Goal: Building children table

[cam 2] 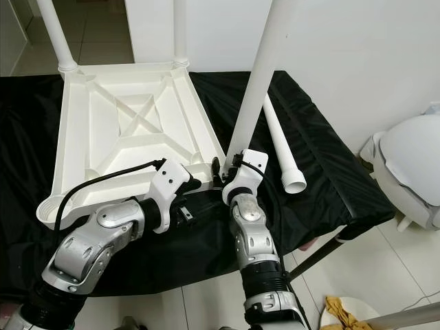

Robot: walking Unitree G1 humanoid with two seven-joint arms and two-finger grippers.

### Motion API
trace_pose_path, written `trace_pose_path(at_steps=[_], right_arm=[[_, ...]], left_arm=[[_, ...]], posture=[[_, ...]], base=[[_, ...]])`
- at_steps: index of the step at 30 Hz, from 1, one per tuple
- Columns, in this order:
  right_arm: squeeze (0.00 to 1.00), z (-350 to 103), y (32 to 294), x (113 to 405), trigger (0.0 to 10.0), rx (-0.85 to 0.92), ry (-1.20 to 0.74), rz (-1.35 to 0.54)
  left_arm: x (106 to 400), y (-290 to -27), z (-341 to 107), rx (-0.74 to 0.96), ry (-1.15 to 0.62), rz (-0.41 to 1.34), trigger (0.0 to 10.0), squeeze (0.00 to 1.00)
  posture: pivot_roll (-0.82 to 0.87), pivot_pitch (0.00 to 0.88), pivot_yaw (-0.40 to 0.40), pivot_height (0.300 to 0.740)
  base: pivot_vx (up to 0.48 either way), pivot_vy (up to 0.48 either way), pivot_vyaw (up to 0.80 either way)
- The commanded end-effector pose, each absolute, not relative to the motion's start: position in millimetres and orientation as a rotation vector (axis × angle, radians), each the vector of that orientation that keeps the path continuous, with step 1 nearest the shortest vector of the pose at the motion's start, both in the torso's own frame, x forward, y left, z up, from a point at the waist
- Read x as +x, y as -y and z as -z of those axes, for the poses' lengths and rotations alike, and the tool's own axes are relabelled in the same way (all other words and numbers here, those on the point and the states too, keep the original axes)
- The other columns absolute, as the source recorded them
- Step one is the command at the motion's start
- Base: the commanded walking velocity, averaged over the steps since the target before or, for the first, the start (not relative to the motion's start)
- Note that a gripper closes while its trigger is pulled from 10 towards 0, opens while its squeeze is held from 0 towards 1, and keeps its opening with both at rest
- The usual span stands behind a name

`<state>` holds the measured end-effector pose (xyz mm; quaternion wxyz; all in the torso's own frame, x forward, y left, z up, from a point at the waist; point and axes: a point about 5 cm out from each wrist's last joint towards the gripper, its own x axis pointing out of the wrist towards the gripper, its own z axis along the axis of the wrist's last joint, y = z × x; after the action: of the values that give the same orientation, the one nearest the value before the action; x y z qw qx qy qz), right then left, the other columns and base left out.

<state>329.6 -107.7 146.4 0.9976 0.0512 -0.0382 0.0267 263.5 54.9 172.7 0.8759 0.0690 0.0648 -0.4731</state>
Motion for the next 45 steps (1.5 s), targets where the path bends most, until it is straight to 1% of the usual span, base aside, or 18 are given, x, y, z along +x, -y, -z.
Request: trace_pose_path(at_steps=[1, 4, 5, 6, 12, 14, 17, 19, 20, 21, 26, 31, 33, 37, 40, 42, 44, 45], right_arm=[[1.00, -147.0, 117.6, 323.3, 10.0, 0.110, 0.106, -0.049], [1.00, -146.9, 123.0, 317.0, 10.0, 0.077, 0.115, -0.058], [0.73, -144.4, 125.4, 313.6, 10.0, 0.048, 0.101, -0.059], [0.00, -142.4, 127.6, 310.1, 10.0, 0.030, 0.096, -0.064], [0.00, -133.0, 136.1, 291.9, 10.0, 0.017, 0.080, -0.104], [0.00, -125.6, 143.9, 281.6, 10.0, -0.009, 0.066, -0.119], [0.00, -123.3, 146.7, 277.4, 10.0, -0.019, 0.060, -0.126], [0.00, -118.6, 154.5, 269.2, 10.0, -0.026, 0.048, -0.134], [0.00, -118.6, 154.5, 269.2, 10.0, -0.026, 0.048, -0.134], [0.00, -116.3, 160.0, 264.5, 10.0, -0.031, 0.039, -0.131], [0.00, -118.1, 161.2, 264.0, 10.0, -0.028, 0.055, -0.115], [0.00, -120.9, 159.4, 264.2, 10.0, -0.017, 0.062, -0.111], [0.00, -123.1, 159.2, 264.4, 10.0, -0.016, 0.070, -0.108], [0.00, -123.5, 160.9, 264.4, 10.0, -0.020, 0.070, -0.103], [0.00, -123.8, 162.9, 264.4, 10.0, -0.025, 0.070, -0.099], [0.00, -124.4, 165.5, 265.3, 10.0, -0.028, 0.069, -0.094], [0.00, -124.4, 165.5, 265.3, 10.0, -0.028, 0.069, -0.094], [0.00, -124.7, 165.8, 265.8, 10.0, -0.029, 0.070, -0.093]], left_arm=[[266.6, -57.7, -172.6, 0.138, -0.125, 0.946, 10.0, 0.00], [269.6, -59.1, -173.6, 0.124, -0.119, 0.923, 10.0, 0.00], [270.8, -59.7, -173.9, 0.121, -0.118, 0.918, 10.0, 0.00], [271.8, -60.3, -174.1, 0.121, -0.116, 0.912, 10.0, 0.00], [276.7, -64.4, -172.4, 0.135, -0.118, 0.887, 10.0, 0.00], [283.5, -68.1, -172.6, 0.132, -0.115, 0.855, 10.0, 0.00], [286.0, -69.5, -172.8, 0.128, -0.114, 0.844, 10.0, 0.00], [295.1, -74.3, -175.0, 0.149, -0.102, 0.809, 10.0, 0.00], [295.1, -74.3, -175.0, 0.149, -0.102, 0.809, 10.0, 0.00], [302.6, -77.0, -175.2, 0.171, -0.101, 0.791, 10.0, 0.00], [308.3, -78.5, -168.7, 0.204, -0.134, 0.792, 10.0, 0.00], [316.4, -81.8, -154.4, 0.241, -0.202, 0.772, 10.0, 0.00], [316.1, -81.9, -150.0, 0.248, -0.234, 0.797, 10.0, 0.00], [314.7, -82.1, -148.4, 0.264, -0.243, 0.818, 10.0, 0.00], [315.3, -83.6, -145.9, 0.278, -0.258, 0.820, 10.0, 0.00], [316.7, -86.9, -137.6, 0.325, -0.306, 0.808, 10.0, 0.00], [316.7, -86.9, -137.6, 0.325, -0.306, 0.808, 10.0, 0.00], [318.7, -88.6, -134.0, 0.340, -0.330, 0.786, 10.0, 0.00]], posture=[[-0.01, 0.051, -0.082, 0.740], [-0.01, 0.051, -0.081, 0.740], [-0.01, 0.051, -0.079, 0.740], [-0.01, 0.050, -0.077, 0.740], [-0.02, 0.051, -0.071, 0.740], [-0.03, 0.054, -0.064, 0.740], [-0.03, 0.054, -0.064, 0.740], [-0.04, 0.066, -0.054, 0.740], [-0.04, 0.066, -0.054, 0.740], [-0.04, 0.067, -0.052, 0.740], [-0.05, 0.071, -0.045, 0.740], [-0.05, 0.074, -0.036, 0.740], [-0.06, 0.076, -0.029, 0.740], [-0.06, 0.077, -0.027, 0.740], [-0.06, 0.078, -0.026, 0.740], [-0.06, 0.076, -0.023, 0.740], [-0.06, 0.076, -0.023, 0.740], [-0.06, 0.075, -0.022, 0.740]], base=[[0.000, 0.000, 0.00], [0.000, 0.000, 0.00], [0.000, 0.000, 0.00], [0.000, 0.000, 0.00], [0.000, 0.000, 0.00], [0.000, 0.000, 0.00], [0.000, 0.000, 0.00], [0.000, 0.000, 0.00], [0.000, 0.000, 0.00], [0.000, 0.000, 0.00], [0.000, 0.000, 0.00], [0.000, 0.000, 0.00], [0.000, 0.000, 0.00], [0.000, 0.000, 0.00], [0.000, 0.000, 0.00], [0.000, 0.000, 0.00], [0.000, 0.000, 0.00], [0.000, 0.000, 0.00]])
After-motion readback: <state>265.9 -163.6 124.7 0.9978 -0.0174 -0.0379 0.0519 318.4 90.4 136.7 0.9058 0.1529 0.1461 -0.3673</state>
